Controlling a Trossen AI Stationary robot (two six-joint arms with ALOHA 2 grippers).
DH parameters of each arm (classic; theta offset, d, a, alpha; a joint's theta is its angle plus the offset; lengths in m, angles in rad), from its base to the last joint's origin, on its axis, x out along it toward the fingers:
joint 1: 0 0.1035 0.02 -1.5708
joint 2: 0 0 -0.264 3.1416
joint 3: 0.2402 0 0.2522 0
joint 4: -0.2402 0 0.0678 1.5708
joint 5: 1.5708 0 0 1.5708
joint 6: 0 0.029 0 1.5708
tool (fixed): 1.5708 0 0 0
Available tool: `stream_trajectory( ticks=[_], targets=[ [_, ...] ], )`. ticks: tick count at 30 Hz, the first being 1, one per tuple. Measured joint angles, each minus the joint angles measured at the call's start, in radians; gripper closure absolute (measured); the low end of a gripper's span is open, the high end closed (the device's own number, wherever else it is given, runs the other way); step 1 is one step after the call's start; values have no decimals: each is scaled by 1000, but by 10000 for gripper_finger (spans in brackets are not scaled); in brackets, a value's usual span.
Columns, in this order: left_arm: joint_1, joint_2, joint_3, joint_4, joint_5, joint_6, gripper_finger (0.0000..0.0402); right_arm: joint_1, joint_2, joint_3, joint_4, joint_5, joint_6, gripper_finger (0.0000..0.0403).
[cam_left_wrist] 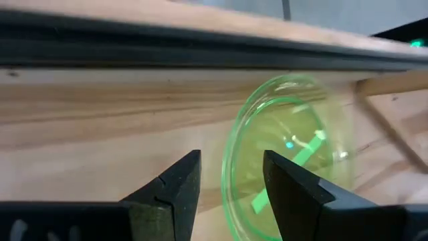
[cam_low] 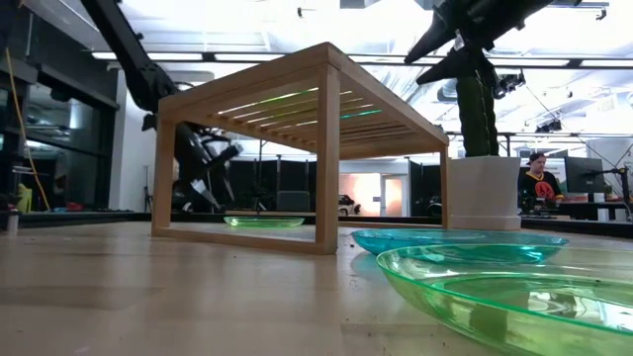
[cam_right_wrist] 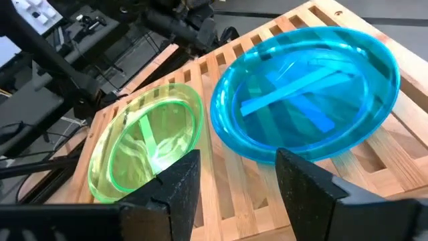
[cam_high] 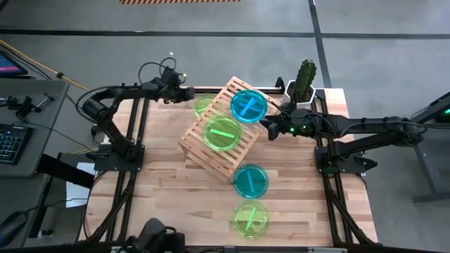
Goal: Place and stack plates onto a shelf
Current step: Stack the top green plate on top of the green plate on the shelf
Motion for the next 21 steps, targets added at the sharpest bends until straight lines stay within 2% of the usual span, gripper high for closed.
stream_trajectory(
  ticks=[8,13,16,21],
  targets=[
    [-3,126,32,14,53,-39,250,0,3,0,1,-1,-9,226],
    [-11,129,36,74,71,-58,250,0,3,0,-2,-2,-12,226],
    [-14,134,36,42,73,-44,254,0,3,0,-2,-2,-13,226],
    [-27,137,37,14,56,-1,282,0,3,0,-2,-2,-13,226]
  ],
)
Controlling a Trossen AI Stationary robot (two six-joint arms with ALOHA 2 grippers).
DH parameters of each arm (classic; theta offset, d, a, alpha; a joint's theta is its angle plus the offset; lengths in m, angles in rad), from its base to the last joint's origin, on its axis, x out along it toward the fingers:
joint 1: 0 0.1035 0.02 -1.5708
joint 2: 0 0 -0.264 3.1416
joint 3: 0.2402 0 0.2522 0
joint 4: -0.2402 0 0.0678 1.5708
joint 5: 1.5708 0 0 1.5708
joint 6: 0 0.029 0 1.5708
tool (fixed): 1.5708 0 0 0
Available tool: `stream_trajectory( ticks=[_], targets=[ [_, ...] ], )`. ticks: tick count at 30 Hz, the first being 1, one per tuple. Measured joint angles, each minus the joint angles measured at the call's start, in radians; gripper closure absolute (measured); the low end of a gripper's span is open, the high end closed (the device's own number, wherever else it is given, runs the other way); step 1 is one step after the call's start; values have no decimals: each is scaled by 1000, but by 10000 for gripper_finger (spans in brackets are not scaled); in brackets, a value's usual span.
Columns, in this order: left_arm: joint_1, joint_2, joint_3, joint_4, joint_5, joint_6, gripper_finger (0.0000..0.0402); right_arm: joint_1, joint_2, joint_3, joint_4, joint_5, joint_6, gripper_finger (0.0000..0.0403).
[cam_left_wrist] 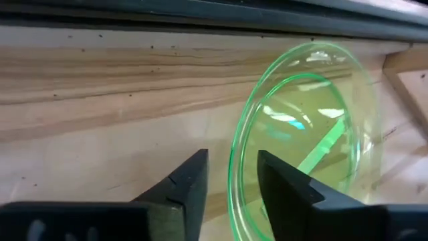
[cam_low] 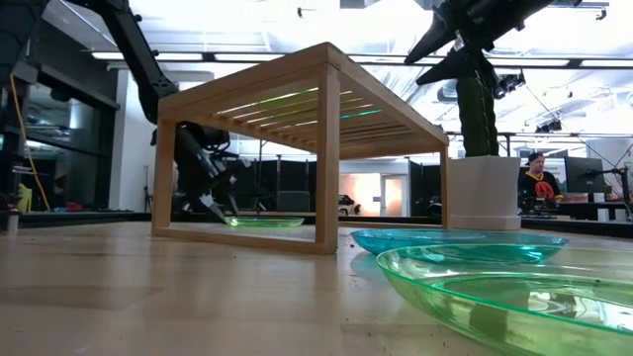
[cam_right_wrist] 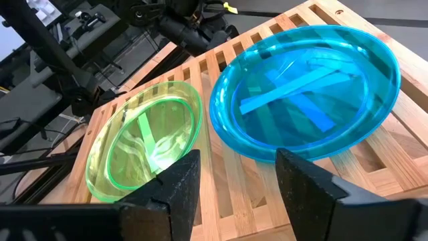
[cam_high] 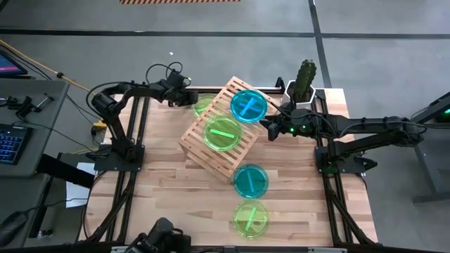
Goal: Place and stack plates onto a shelf
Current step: Stack the top green plate on top of the green plate on the shelf
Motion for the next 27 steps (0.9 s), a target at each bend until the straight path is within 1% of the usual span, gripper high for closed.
stream_trajectory(
  ticks=[2,6,7,11,14,17,24,27],
  targets=[
    [-13,0,0,-4,-9,13,307,0,0,0,0,0,0,226],
    [-48,3,-3,-8,-11,44,382,0,0,0,0,0,-5,226],
    [-54,3,-3,-9,-9,45,391,0,0,0,0,0,-12,226],
    [-57,-8,-4,-15,-5,45,398,0,0,0,0,-1,-19,226],
    [-30,-66,-5,-18,-11,45,400,0,0,0,0,-1,-19,226],
    [8,-148,-5,-32,-60,47,401,0,0,0,0,-1,-19,226],
    [70,-370,-4,-71,-59,29,401,0,0,0,0,-1,-45,226],
    [73,-484,-4,-76,-98,19,401,0,0,0,0,-2,-45,226]
  ],
)
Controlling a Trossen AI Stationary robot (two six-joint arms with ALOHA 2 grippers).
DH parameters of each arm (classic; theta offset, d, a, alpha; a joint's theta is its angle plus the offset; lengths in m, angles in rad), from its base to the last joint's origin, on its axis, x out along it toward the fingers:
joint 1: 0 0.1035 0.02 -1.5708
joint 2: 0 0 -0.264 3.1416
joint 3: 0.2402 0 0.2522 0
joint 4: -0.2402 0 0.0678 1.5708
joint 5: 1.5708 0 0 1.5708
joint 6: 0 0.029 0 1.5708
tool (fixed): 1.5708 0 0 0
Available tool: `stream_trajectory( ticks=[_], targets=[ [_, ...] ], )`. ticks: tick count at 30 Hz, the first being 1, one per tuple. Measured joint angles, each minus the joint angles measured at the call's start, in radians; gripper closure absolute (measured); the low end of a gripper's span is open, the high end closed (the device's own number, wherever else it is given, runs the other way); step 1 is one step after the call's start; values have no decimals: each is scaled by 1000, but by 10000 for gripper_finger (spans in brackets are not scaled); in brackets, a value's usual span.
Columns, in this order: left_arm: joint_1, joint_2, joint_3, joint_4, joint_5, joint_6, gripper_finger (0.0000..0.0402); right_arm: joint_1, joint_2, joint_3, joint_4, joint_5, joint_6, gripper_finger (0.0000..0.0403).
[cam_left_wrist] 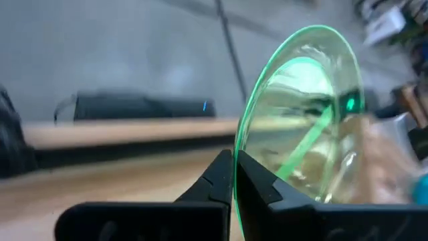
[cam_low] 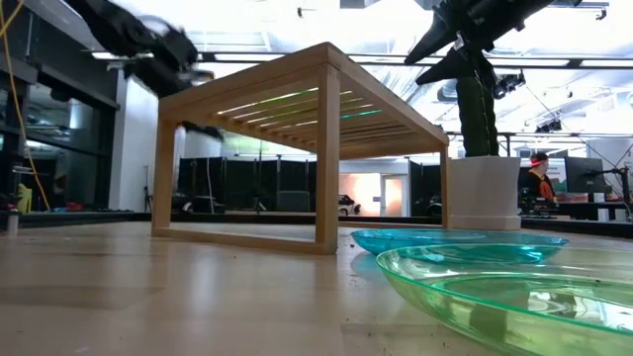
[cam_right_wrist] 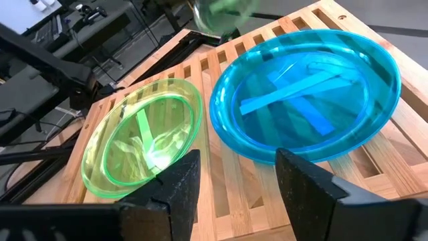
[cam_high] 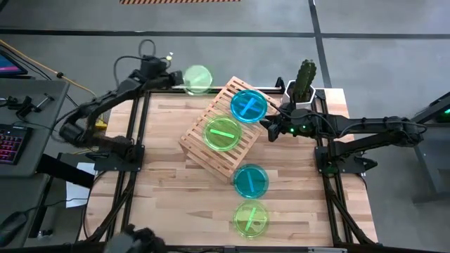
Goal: Place and stack plates onto a shelf
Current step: Stack the top green plate on top of the green plate on the shelf
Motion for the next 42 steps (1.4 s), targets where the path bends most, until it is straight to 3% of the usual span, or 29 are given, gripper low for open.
stream_trajectory(
  ticks=[6,12,17,20,23,28,33,42],
  targets=[
    [-63,-220,1,-7,-48,-66,401,0,-3,0,0,-23,-30,226],
    [-326,-368,7,-50,-118,-167,401,0,-56,0,-1,-31,-103,226],
    [-632,-373,91,-279,-265,-221,401,0,-138,0,-2,-7,-164,226],
    [-792,-337,143,-315,-379,-266,401,0,-180,0,-14,23,-195,226],
    [-885,-277,192,-330,-459,-297,401,0,-210,0,-36,46,-211,226],
    [-948,-139,264,-410,-496,-314,401,0,-228,0,-83,58,-211,226],
    [-936,-33,346,-509,-499,-264,401,0,-229,0,-123,58,-211,226],
    [-880,14,368,-547,-446,-252,401,0,-229,0,-169,57,-211,226]
  ],
)
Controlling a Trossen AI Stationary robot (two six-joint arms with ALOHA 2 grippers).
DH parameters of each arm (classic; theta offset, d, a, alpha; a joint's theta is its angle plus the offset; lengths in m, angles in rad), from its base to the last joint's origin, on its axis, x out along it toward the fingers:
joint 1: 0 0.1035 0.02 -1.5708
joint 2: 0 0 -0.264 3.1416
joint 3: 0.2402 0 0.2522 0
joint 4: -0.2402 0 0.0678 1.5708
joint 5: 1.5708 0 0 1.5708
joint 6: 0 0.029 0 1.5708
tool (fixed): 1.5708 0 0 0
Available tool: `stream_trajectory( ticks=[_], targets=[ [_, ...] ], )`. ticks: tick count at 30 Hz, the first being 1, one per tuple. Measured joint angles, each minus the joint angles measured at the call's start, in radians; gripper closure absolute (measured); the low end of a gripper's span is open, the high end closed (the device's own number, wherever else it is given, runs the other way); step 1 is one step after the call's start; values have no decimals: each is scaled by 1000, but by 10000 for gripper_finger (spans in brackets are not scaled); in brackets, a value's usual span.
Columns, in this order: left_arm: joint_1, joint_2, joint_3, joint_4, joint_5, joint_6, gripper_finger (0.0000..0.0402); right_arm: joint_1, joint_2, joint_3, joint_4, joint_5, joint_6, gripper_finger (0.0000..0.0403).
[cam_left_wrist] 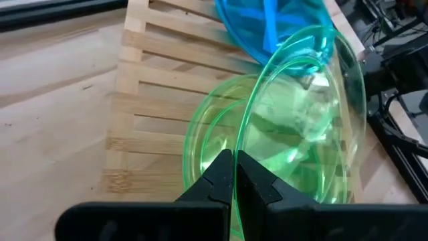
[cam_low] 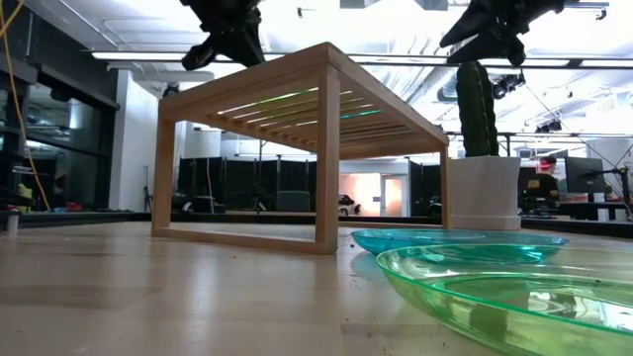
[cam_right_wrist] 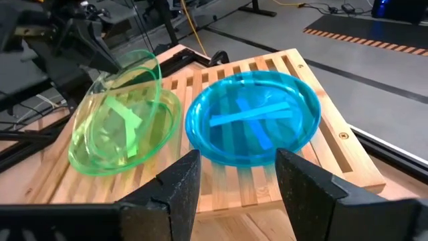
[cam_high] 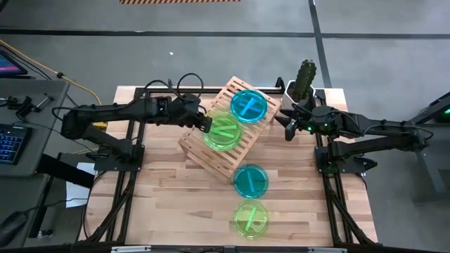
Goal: Place and stack plates onto a shelf
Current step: Stack the top green plate on top of the green plate on the shelf, then stack the green plate on top of the green plate on the shelf
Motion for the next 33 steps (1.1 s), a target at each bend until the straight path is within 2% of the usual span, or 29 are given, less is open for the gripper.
stream_trajectory(
  ticks=[8,16,24,28,33],
  targets=[
    [10,0,0,0,45,46,397,0,0,0,-4,0,0,226],
    [18,0,0,0,44,88,329,0,0,0,-3,-6,11,226],
    [57,-18,1,27,105,139,262,0,0,0,110,-98,10,226],
    [87,-50,0,23,134,180,248,0,0,0,143,-126,15,226],
    [117,-133,0,78,132,274,245,1,0,0,185,-231,81,226]
  ],
)
